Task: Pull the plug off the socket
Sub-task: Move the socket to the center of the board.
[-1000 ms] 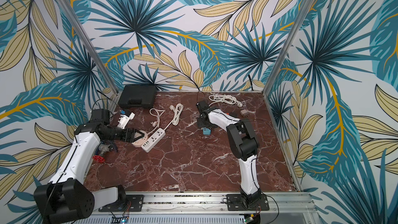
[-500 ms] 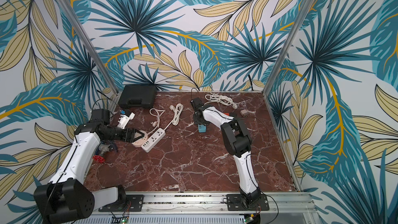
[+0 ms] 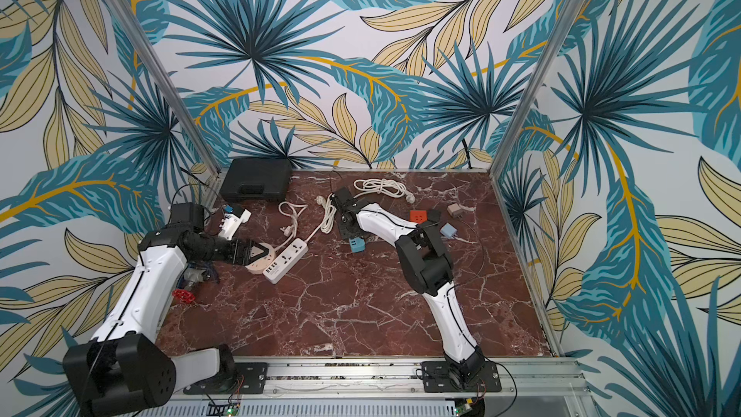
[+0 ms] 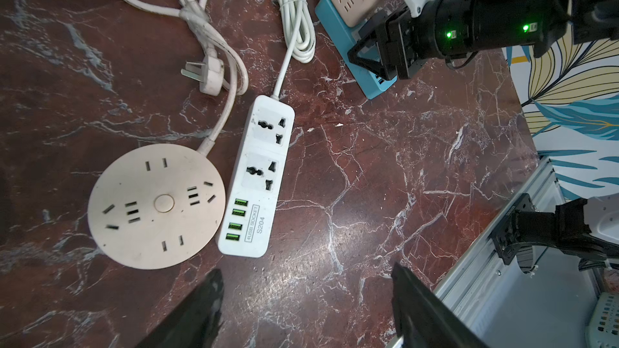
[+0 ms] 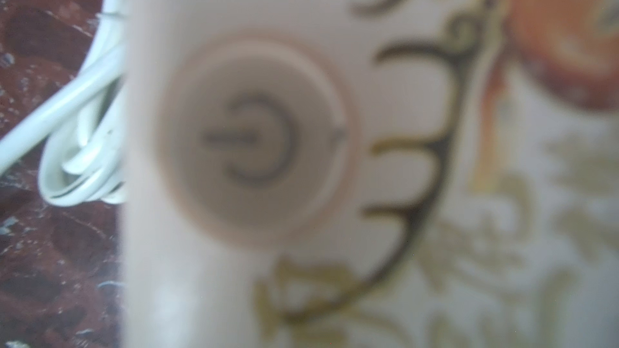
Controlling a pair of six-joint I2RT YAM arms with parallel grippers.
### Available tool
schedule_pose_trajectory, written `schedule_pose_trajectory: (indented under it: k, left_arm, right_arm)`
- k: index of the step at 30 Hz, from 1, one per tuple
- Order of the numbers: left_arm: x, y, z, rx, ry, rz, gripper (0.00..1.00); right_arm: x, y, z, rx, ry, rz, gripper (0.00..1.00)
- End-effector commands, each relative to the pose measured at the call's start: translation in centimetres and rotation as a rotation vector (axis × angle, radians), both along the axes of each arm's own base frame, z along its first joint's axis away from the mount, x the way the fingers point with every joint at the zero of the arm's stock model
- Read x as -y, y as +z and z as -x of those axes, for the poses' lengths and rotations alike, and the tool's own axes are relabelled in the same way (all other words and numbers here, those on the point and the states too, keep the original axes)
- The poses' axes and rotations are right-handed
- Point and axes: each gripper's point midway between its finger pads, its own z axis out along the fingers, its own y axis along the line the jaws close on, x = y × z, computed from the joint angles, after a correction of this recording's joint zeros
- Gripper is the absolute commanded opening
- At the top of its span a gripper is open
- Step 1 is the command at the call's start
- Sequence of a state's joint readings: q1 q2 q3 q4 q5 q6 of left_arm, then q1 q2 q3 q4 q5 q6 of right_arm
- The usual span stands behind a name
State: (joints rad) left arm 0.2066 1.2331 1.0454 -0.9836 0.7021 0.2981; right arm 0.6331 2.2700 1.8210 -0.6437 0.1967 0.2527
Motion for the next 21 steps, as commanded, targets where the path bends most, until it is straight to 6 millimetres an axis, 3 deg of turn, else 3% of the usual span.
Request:
schedule_pose_trajectory:
  k: [1, 14, 21]
  left_arm:
    - [-0.2, -0.4, 0.4, -0.001, 0.009, 0.003, 0.81]
    - [-0.3, -0.6, 0.3, -0.007, 0.014, -0.001, 0.81]
    - [-0.3, -0.6, 0.3, -0.009, 0.015, 0.000, 0.81]
  right_arm:
    - [-0.2, -0.1, 2.5, -0.035, 0.006, 0.003, 0.52]
    - [0.5, 0.7, 10.7, -0.020, -0.051, 0.026, 0.53]
    - [-2.9, 0.2, 15.1, -0.027, 0.008, 0.019, 0.60]
